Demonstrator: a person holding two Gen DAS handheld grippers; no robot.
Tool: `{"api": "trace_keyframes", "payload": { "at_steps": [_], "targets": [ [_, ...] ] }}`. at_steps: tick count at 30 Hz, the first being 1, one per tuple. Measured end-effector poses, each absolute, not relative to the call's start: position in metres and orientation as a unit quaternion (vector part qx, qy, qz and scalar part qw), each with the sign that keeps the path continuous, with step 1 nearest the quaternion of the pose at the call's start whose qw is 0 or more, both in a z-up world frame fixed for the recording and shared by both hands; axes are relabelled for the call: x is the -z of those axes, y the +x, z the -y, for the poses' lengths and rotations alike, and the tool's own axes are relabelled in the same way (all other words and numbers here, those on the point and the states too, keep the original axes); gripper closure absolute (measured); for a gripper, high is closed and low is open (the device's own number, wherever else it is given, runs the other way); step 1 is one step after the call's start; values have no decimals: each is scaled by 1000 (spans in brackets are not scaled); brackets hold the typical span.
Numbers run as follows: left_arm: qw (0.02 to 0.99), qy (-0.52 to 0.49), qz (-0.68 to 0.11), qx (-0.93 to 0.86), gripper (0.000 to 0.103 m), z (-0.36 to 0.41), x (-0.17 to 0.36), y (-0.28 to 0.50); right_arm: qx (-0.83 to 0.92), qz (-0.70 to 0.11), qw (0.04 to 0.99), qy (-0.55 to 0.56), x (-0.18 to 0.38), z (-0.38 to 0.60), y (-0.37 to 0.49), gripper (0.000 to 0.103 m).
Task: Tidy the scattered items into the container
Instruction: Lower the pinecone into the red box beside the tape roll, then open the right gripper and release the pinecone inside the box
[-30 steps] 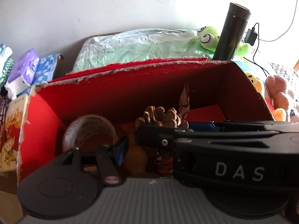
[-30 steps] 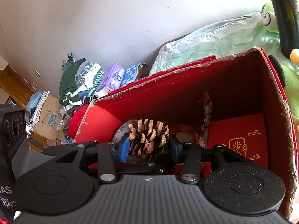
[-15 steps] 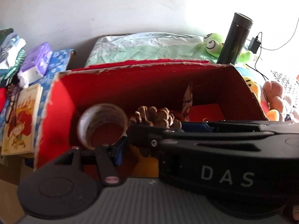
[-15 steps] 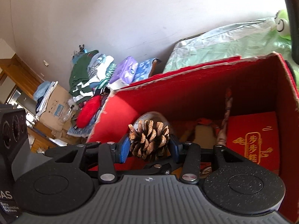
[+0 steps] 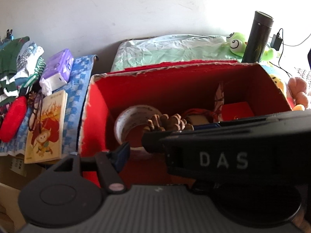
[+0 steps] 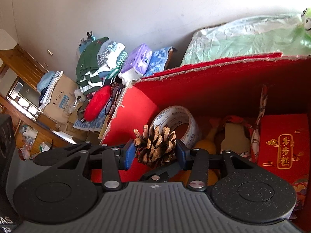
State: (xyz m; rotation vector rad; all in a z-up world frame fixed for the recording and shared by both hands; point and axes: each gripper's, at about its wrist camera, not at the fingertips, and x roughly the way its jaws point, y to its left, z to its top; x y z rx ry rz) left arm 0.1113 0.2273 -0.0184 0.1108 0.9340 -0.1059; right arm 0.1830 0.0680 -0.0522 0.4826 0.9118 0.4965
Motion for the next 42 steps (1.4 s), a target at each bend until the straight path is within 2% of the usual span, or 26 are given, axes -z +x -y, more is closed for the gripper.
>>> {"api": "trace_keyframes", "payload": {
  "at_steps": [18, 42],
  "targets": [
    [883, 49, -456, 98, 33, -251, 23, 111, -280, -505, 790, 205, 71, -80, 220, 55],
    [882, 59, -443, 148, 32, -263, 23, 96, -326, -563, 742, 161, 77, -105, 231, 54]
  ]
}}
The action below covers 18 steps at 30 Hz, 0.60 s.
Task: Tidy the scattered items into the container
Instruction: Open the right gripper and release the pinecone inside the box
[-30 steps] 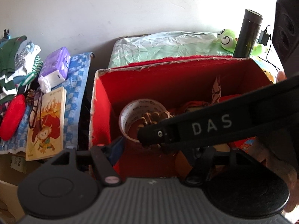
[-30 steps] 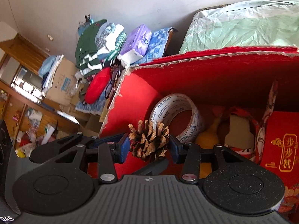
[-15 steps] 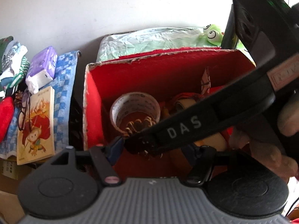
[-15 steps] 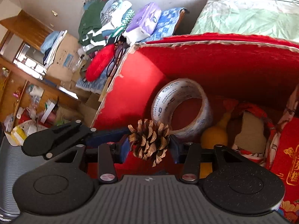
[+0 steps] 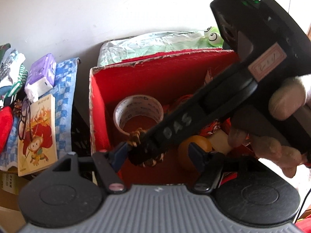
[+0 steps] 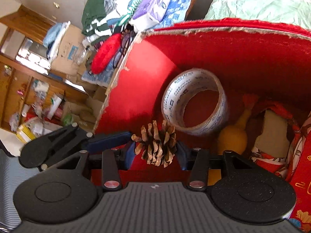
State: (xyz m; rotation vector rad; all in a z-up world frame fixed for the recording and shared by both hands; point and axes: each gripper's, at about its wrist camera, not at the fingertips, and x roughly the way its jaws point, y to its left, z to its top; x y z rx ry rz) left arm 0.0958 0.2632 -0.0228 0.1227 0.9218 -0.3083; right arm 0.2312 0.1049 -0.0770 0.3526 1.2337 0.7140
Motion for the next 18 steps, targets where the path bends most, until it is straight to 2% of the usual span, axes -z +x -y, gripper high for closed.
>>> {"api": "trace_keyframes", "payload": {
  "at_steps": [8, 12, 18],
  "targets": [
    [881, 61, -445, 151, 32, -258, 24, 95, -319, -574, 740, 144, 82, -109, 230, 54],
    [879, 58, -448, 151, 28, -256, 25, 96, -318, -576, 739, 146, 81, -109, 231, 54],
    [878, 57, -453, 144, 27, -255, 25, 99, -316, -579, 732, 167, 84, -104, 232, 50]
  ]
}}
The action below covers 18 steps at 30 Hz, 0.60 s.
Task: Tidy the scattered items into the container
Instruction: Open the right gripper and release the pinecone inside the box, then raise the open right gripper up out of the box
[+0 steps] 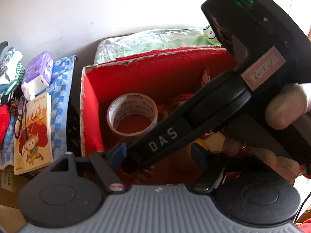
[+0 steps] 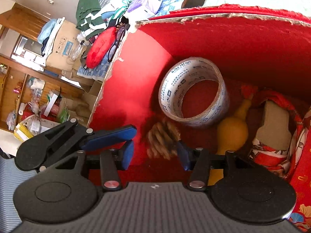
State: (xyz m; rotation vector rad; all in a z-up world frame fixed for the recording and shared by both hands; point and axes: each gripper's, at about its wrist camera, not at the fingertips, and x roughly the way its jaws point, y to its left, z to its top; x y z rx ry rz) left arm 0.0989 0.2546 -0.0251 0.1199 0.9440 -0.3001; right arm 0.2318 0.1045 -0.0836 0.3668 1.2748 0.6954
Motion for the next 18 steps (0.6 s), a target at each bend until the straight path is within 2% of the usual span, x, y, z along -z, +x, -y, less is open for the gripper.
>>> {"api": "trace_keyframes", "payload": {
  "at_steps": [18],
  "targets": [
    [877, 50, -465, 111, 20, -255, 24, 103, -300, -548, 762, 171, 78, -102, 227, 52]
  ]
}}
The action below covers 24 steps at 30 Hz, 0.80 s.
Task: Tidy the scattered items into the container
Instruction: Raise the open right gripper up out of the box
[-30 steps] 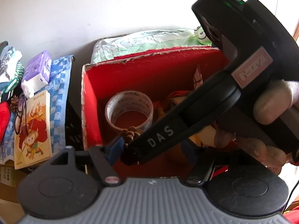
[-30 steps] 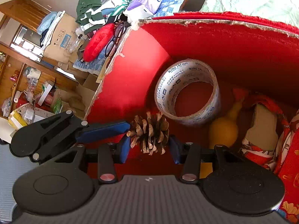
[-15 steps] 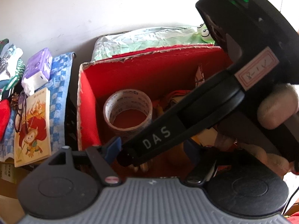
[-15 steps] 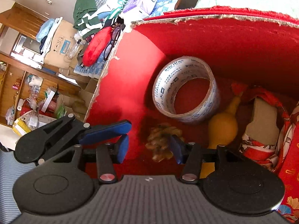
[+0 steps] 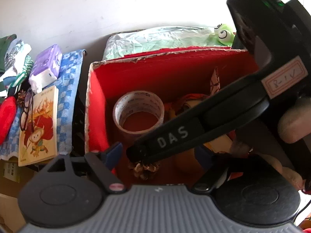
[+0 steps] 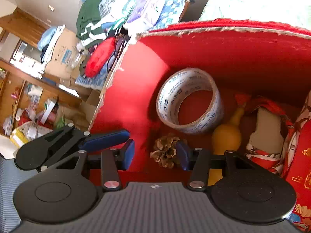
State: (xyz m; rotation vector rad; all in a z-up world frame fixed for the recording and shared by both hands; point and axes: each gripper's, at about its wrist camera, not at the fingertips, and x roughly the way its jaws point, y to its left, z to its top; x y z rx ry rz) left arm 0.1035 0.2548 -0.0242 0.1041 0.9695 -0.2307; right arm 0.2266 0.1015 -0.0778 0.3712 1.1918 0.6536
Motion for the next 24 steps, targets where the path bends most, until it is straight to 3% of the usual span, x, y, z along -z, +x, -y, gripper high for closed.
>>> {"api": "trace_keyframes", "payload": {
  "at_steps": [24],
  "targets": [
    [877, 48, -468, 96, 19, -254, 24, 100, -279, -543, 772, 177, 77, -99, 226, 56]
  ]
}}
